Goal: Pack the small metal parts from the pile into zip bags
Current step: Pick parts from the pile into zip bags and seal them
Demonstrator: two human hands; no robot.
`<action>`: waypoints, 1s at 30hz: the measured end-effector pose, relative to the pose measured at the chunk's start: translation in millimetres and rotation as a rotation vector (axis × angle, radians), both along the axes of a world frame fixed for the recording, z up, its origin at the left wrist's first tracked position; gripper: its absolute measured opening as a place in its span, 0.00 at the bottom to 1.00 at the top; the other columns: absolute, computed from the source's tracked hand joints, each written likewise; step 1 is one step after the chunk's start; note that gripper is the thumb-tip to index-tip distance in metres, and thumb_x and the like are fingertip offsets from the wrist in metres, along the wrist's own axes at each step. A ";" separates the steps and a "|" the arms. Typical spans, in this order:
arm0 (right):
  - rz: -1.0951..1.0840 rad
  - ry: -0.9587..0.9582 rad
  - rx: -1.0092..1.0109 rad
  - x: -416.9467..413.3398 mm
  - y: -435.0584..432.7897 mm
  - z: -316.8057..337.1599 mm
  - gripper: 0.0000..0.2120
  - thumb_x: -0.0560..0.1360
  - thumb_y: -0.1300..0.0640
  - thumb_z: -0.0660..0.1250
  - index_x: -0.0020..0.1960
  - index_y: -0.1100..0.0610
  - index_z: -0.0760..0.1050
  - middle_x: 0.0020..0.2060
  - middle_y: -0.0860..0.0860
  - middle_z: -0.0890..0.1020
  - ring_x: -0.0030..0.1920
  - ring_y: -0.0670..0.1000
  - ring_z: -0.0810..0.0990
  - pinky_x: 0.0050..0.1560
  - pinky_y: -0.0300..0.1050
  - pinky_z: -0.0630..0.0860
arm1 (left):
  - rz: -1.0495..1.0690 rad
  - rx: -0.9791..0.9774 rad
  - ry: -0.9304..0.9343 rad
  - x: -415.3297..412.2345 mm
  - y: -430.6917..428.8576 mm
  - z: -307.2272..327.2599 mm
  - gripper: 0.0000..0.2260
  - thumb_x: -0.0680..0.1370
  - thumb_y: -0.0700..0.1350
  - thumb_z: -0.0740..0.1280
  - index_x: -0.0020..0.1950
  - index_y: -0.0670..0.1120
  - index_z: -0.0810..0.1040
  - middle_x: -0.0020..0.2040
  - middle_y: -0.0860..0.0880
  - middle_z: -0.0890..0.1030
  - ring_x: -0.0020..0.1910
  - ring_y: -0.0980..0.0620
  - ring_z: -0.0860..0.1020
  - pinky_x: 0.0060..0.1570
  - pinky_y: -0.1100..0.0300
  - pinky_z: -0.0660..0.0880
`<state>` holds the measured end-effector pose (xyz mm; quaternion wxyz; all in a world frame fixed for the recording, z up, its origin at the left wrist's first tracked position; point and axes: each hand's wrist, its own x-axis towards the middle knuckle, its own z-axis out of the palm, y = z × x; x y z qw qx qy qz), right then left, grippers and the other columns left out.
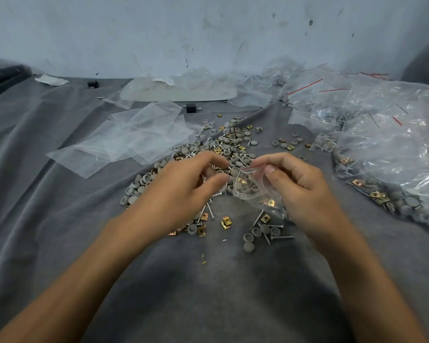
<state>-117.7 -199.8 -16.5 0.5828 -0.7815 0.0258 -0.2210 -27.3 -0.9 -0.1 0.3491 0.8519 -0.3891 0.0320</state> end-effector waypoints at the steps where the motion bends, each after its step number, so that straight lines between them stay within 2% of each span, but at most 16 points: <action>1: -0.004 -0.005 0.004 0.2 -1.2 0.1 0.14 0.83 0.63 0.62 0.52 0.48 0.83 0.45 0.48 0.86 0.50 0.51 0.83 0.51 0.41 0.78 | 0.038 0.002 -0.007 4.8 3.0 -2.5 0.06 0.80 0.55 0.65 0.56 0.60 0.77 0.41 0.60 0.79 0.40 0.61 0.78 0.36 0.66 0.70; 4: -0.009 -0.005 0.017 0.5 -3.7 -0.1 0.14 0.83 0.63 0.62 0.52 0.48 0.83 0.45 0.49 0.86 0.49 0.48 0.83 0.50 0.39 0.78 | 0.105 0.182 -0.069 17.3 11.1 -11.2 0.01 0.81 0.53 0.67 0.50 0.58 0.77 0.42 0.62 0.79 0.41 0.67 0.75 0.37 0.67 0.66; 6: -0.007 -0.002 0.013 0.6 -3.9 0.1 0.14 0.83 0.63 0.63 0.52 0.47 0.83 0.44 0.48 0.86 0.49 0.46 0.83 0.49 0.36 0.78 | 0.071 0.301 -0.043 20.6 13.1 -17.5 0.01 0.79 0.52 0.69 0.48 0.57 0.78 0.42 0.61 0.79 0.41 0.66 0.75 0.38 0.65 0.67; 9: -0.002 -0.001 0.027 -0.1 -3.5 0.9 0.14 0.83 0.63 0.62 0.52 0.47 0.83 0.44 0.47 0.86 0.49 0.44 0.83 0.49 0.34 0.77 | 0.001 0.389 0.011 23.2 13.6 -20.3 0.02 0.78 0.51 0.71 0.49 0.57 0.79 0.43 0.60 0.79 0.42 0.63 0.76 0.42 0.60 0.72; 11: -0.003 -0.003 0.030 -0.9 -3.2 1.4 0.14 0.83 0.64 0.62 0.52 0.48 0.83 0.44 0.47 0.86 0.48 0.44 0.83 0.48 0.34 0.77 | -0.032 0.438 0.056 24.8 14.8 -19.4 0.06 0.77 0.52 0.72 0.52 0.60 0.79 0.43 0.60 0.78 0.40 0.64 0.75 0.40 0.62 0.70; 15: -0.014 -0.002 0.027 -2.1 -4.2 0.5 0.14 0.83 0.63 0.62 0.53 0.48 0.83 0.45 0.50 0.85 0.50 0.54 0.83 0.51 0.47 0.79 | -0.057 0.542 0.111 26.8 16.6 -18.7 0.13 0.77 0.55 0.72 0.61 0.62 0.78 0.45 0.61 0.76 0.43 0.64 0.74 0.41 0.63 0.68; 19: -0.005 0.001 0.018 -2.4 -4.4 -0.2 0.14 0.83 0.63 0.62 0.53 0.48 0.83 0.44 0.49 0.85 0.50 0.54 0.83 0.51 0.47 0.79 | -0.055 0.585 0.062 26.5 14.8 -19.1 0.16 0.77 0.58 0.71 0.65 0.61 0.78 0.48 0.61 0.74 0.46 0.62 0.73 0.41 0.65 0.67; 24: 0.013 0.002 0.022 -0.6 -3.6 -0.4 0.14 0.83 0.63 0.62 0.53 0.48 0.83 0.45 0.48 0.86 0.50 0.48 0.84 0.49 0.35 0.78 | -0.037 0.573 -0.008 24.3 13.0 -22.2 0.12 0.77 0.56 0.71 0.59 0.58 0.80 0.50 0.58 0.74 0.49 0.58 0.73 0.47 0.60 0.70; 26: 0.018 0.003 0.023 -0.4 -3.2 -0.5 0.14 0.83 0.63 0.62 0.52 0.48 0.83 0.45 0.48 0.86 0.50 0.48 0.84 0.49 0.33 0.77 | -0.035 0.560 -0.018 22.5 11.7 -22.6 0.08 0.77 0.54 0.71 0.56 0.57 0.81 0.50 0.59 0.74 0.49 0.58 0.74 0.48 0.59 0.72; 28: 0.016 -0.001 0.015 -0.3 -3.0 -1.4 0.15 0.83 0.63 0.62 0.52 0.47 0.83 0.45 0.50 0.86 0.50 0.50 0.84 0.49 0.36 0.78 | -0.027 0.546 -0.024 20.6 11.0 -23.1 0.05 0.77 0.52 0.71 0.52 0.57 0.80 0.49 0.59 0.74 0.49 0.59 0.74 0.49 0.58 0.74; 30: 0.008 0.003 0.009 0.0 -2.9 -3.2 0.15 0.83 0.62 0.63 0.51 0.45 0.84 0.45 0.51 0.86 0.51 0.55 0.83 0.52 0.47 0.79 | -0.014 0.550 -0.034 19.2 10.5 -24.0 0.01 0.78 0.51 0.69 0.49 0.56 0.79 0.48 0.58 0.74 0.48 0.58 0.74 0.49 0.57 0.74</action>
